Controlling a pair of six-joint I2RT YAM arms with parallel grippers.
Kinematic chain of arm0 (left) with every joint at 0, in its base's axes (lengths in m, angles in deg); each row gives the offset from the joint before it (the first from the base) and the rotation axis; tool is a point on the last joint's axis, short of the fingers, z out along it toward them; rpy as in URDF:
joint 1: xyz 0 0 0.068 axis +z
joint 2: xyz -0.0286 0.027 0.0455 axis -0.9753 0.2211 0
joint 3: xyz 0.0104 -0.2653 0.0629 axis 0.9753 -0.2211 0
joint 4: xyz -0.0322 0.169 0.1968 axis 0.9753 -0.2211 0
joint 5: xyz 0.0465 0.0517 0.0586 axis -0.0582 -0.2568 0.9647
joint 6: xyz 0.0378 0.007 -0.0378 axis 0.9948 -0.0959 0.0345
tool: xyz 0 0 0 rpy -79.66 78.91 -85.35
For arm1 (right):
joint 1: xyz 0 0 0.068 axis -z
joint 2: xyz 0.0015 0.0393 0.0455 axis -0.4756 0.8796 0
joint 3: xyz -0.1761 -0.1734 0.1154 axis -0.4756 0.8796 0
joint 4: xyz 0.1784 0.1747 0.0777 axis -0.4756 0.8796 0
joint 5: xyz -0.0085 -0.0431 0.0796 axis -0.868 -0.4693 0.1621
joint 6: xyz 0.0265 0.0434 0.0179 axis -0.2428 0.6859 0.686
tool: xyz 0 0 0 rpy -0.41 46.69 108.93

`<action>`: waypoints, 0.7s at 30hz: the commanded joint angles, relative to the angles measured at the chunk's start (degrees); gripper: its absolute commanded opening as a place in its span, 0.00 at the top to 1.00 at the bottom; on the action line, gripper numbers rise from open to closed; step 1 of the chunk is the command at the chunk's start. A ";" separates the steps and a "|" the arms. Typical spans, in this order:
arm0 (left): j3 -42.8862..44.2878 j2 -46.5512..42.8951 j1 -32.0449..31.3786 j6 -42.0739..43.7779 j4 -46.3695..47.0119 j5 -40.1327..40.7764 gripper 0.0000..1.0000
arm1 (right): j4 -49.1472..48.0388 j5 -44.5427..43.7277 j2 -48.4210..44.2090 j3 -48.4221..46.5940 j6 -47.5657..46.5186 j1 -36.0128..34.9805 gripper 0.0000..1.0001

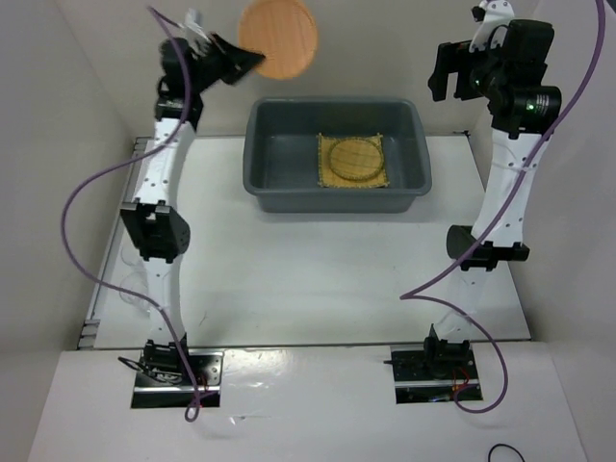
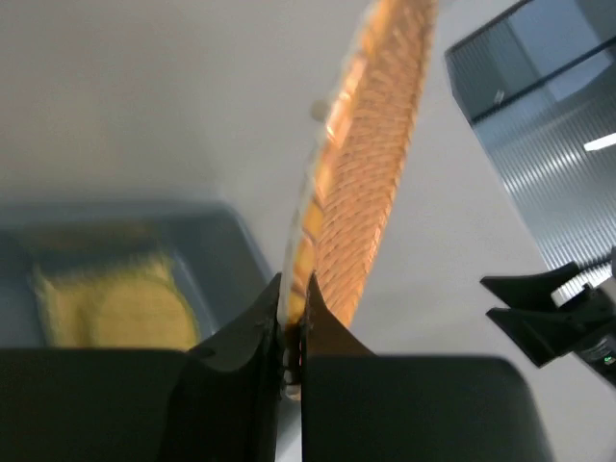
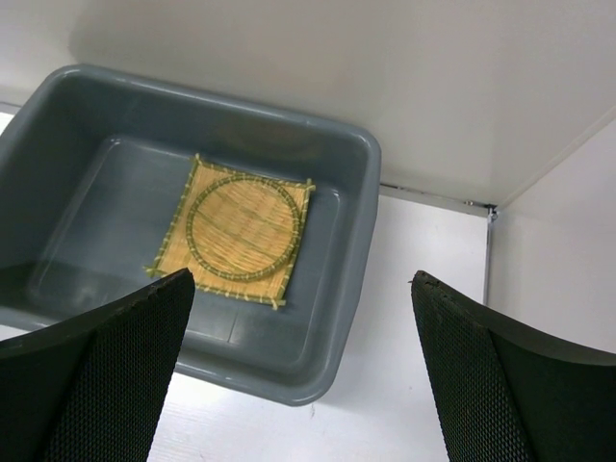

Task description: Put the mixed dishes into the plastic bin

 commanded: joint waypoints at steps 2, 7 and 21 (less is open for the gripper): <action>23.61 14.39 -4.74 -12.03 -6.42 -1.46 1.00 | -0.07 -2.35 -5.46 1.37 0.20 -0.21 0.02; 29.91 23.09 -9.92 -12.30 -5.58 1.10 1.00 | 0.63 -3.40 -7.75 2.78 -0.33 -0.21 0.02; 30.97 35.32 -18.90 -19.86 4.53 9.27 1.00 | 0.63 -7.19 -11.97 8.49 -1.38 1.63 0.02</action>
